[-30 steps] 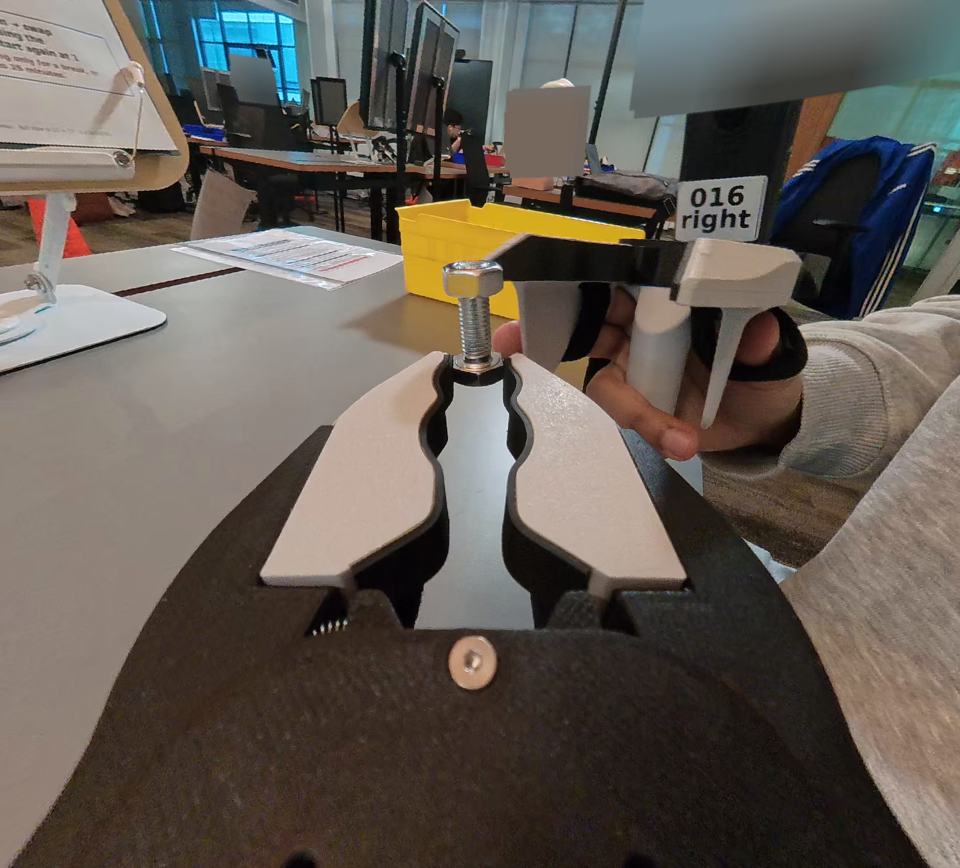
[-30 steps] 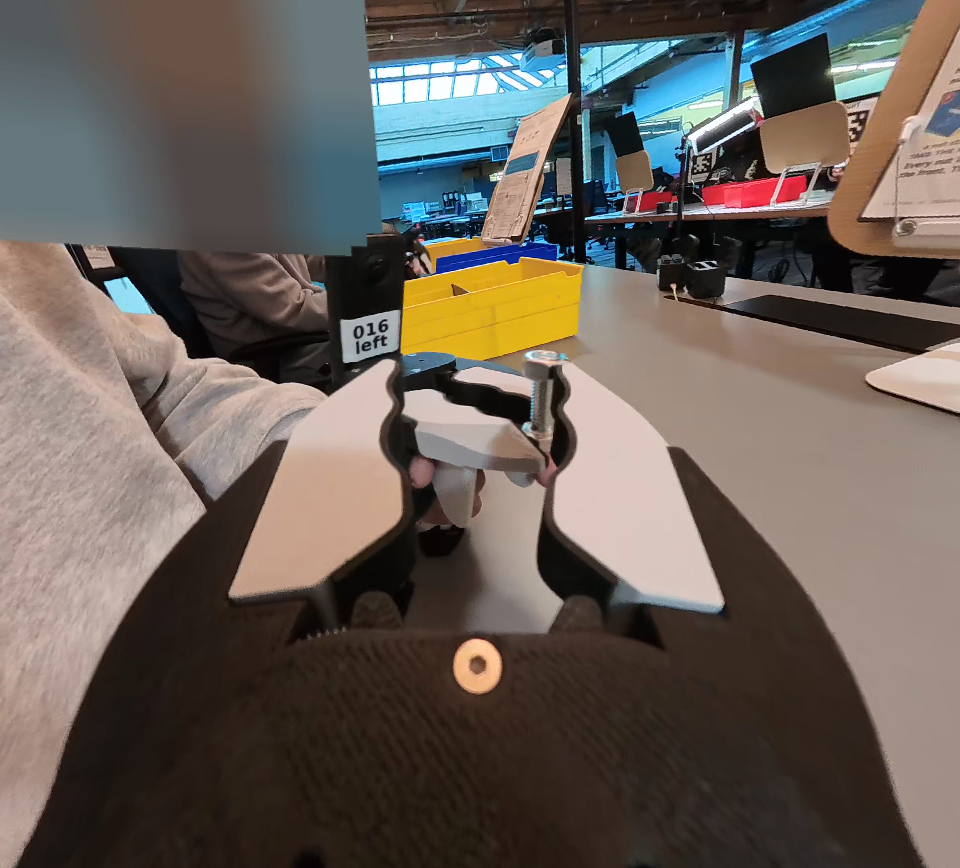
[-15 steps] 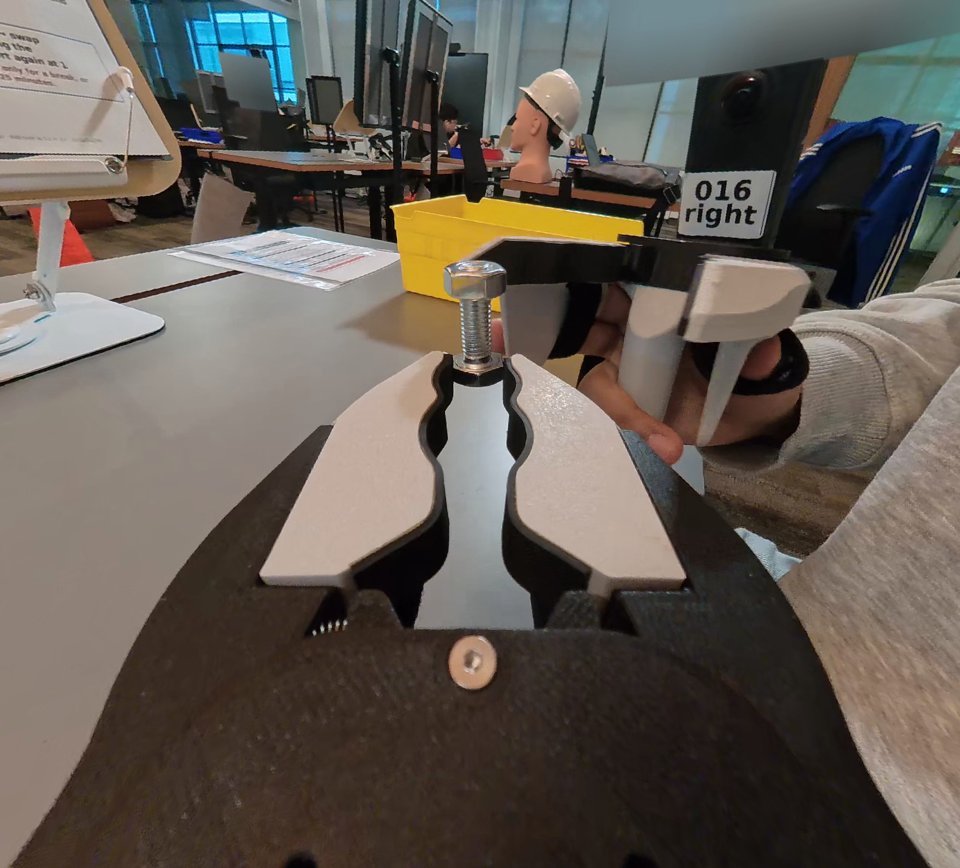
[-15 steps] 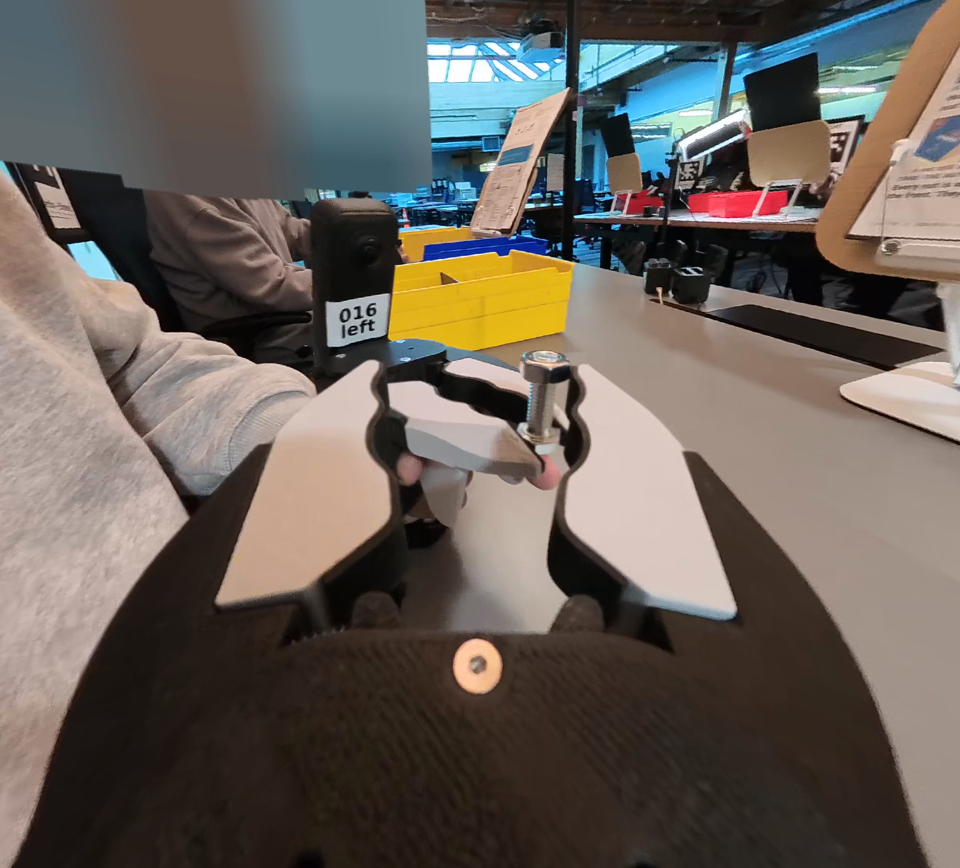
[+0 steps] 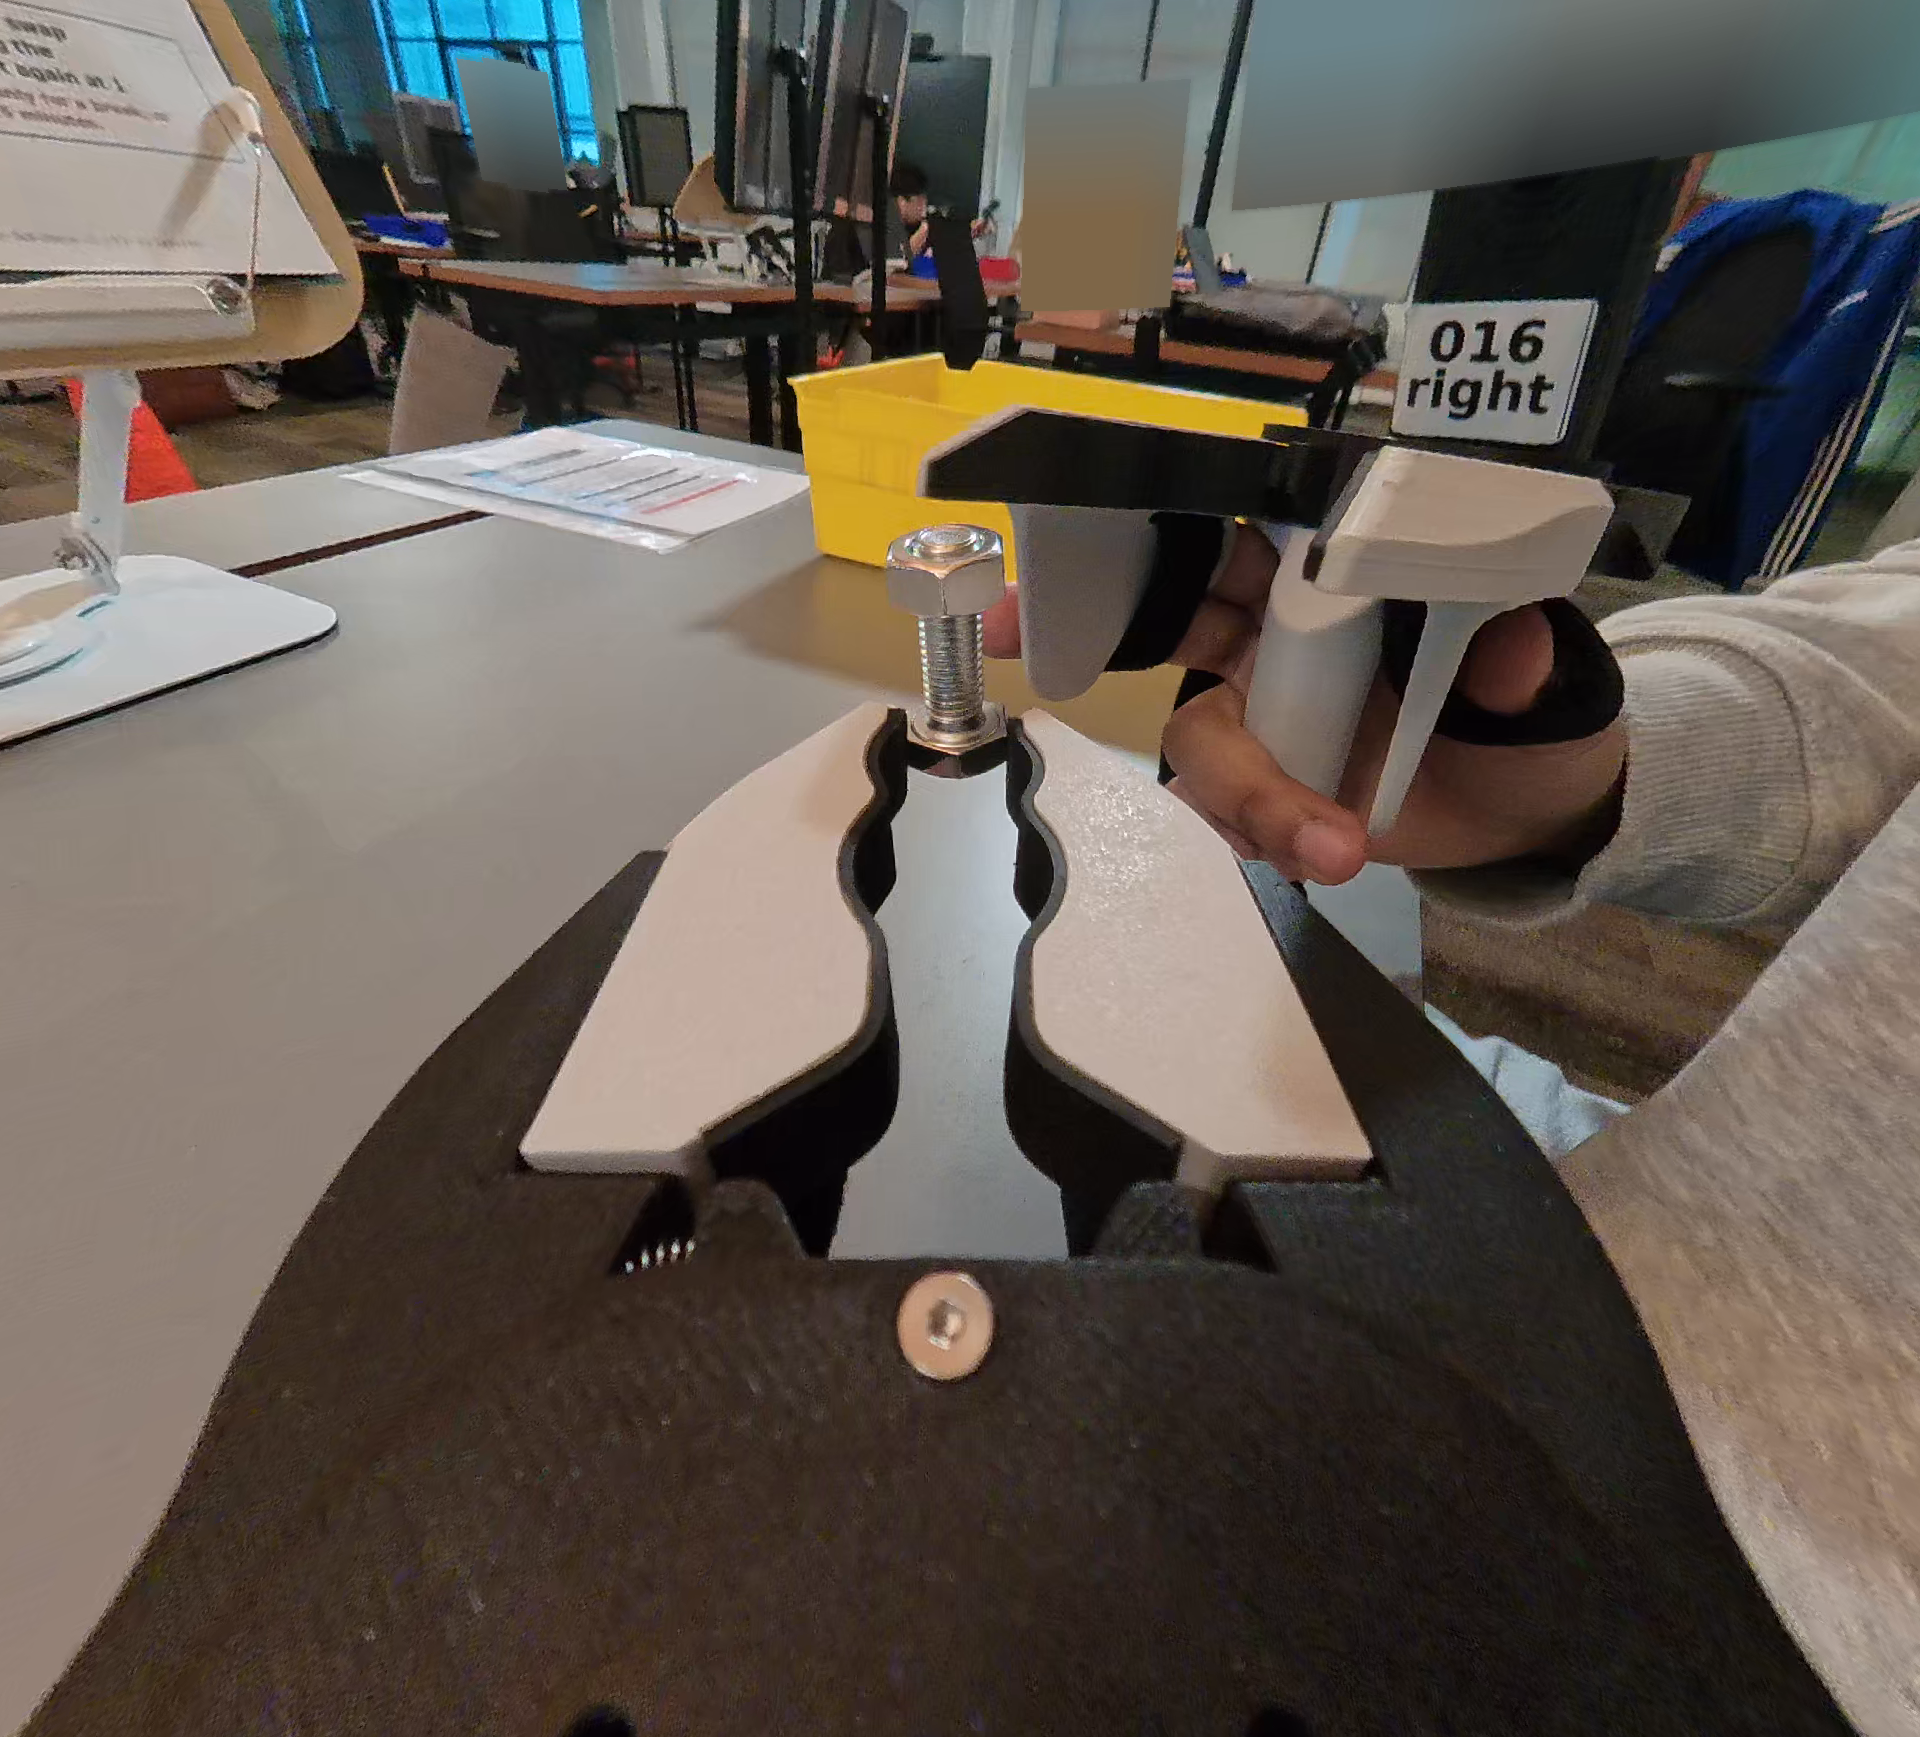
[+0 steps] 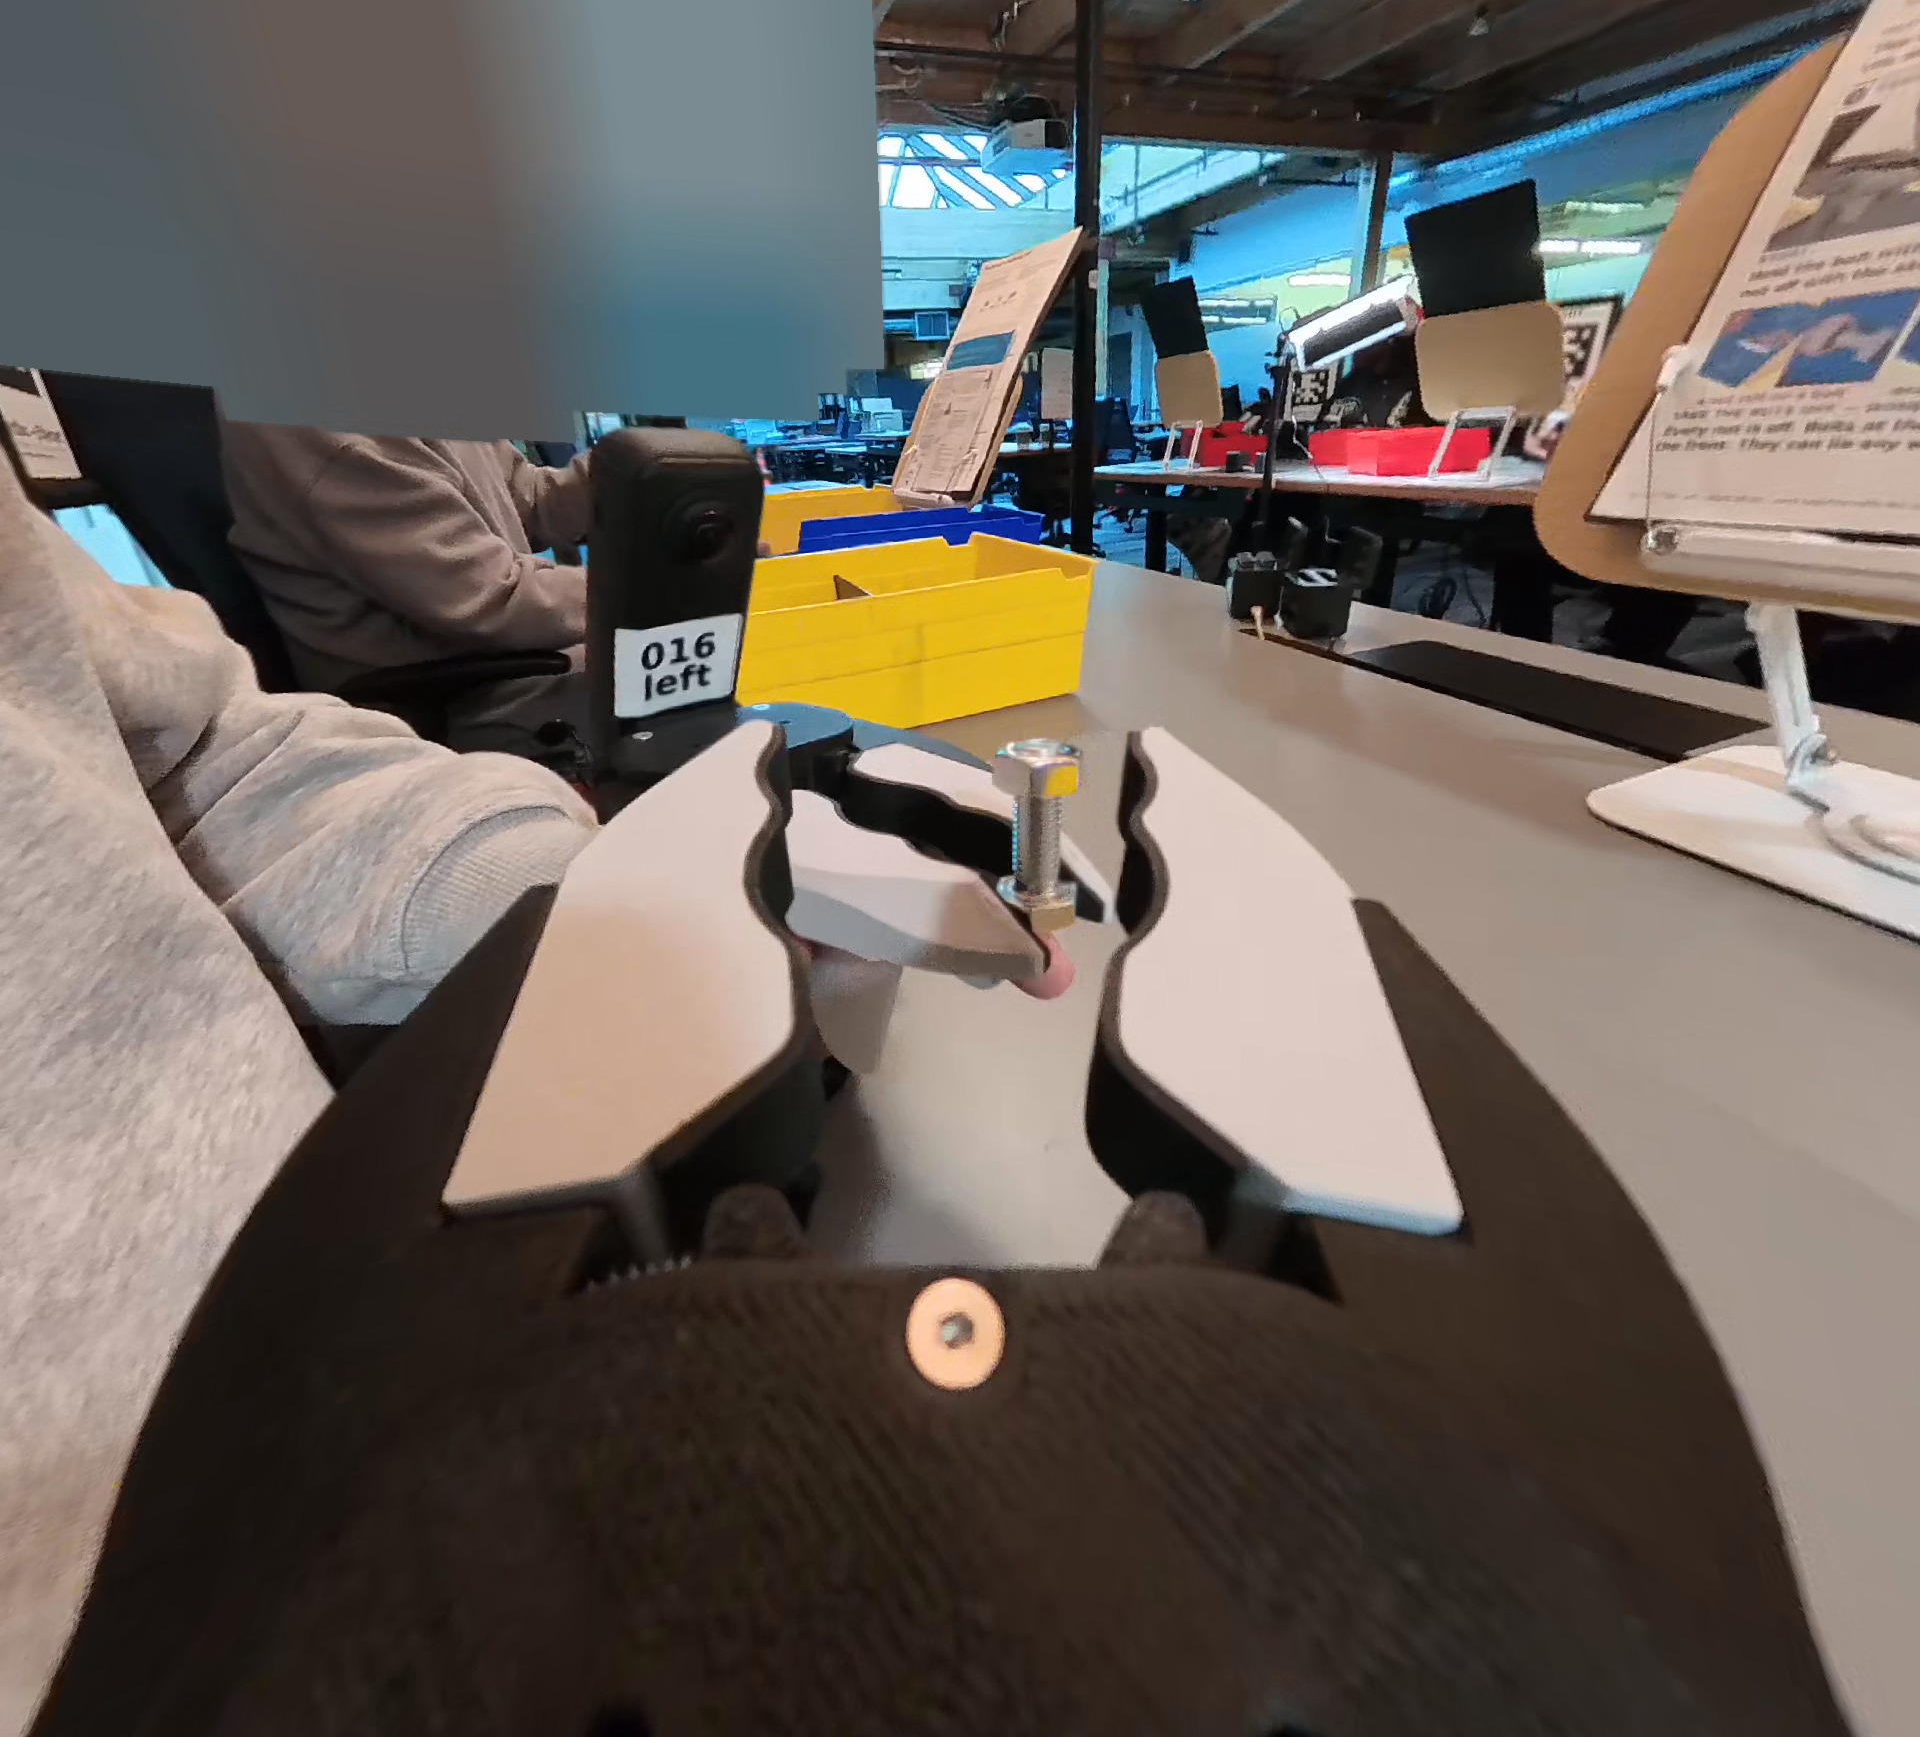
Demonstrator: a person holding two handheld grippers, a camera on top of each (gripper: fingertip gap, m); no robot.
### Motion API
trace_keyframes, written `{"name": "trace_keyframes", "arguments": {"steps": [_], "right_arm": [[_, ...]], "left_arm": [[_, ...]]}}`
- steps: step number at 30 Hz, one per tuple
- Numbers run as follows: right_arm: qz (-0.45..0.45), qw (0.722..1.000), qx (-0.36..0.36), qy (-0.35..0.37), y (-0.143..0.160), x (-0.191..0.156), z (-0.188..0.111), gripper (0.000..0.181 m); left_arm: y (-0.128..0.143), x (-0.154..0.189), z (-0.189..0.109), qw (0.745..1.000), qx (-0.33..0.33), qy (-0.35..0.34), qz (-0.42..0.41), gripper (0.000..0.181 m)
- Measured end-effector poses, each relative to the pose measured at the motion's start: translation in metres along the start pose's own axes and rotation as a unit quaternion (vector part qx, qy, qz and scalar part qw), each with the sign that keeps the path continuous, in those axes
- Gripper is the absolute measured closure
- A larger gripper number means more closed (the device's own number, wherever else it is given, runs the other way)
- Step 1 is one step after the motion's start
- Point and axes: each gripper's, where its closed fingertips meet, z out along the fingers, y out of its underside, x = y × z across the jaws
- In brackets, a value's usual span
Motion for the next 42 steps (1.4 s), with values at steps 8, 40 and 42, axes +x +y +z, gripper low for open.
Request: {"name": "trace_keyframes", "arguments": {"steps": [8, 40, 42], "right_arm": [[-0.003, 0.999, -0.031, -0.010, 0.014, -0.004, 0.005, 0.116], [-0.014, 1.000, -0.017, -0.019, 0.009, -0.003, 0.001, 0.119], [-0.013, 1.000, -0.012, -0.013, 0.008, 0.000, 0.001, 0.113]], "left_arm": [[0.006, -0.003, 0.001, 1.000, -0.027, -0.014, 0.006, 0.162], [0.006, -0.006, 0.000, 0.999, -0.031, -0.016, -0.006, 0.162], [0.006, -0.004, 0.001, 0.999, -0.033, -0.013, 0.002, 0.162]]}}
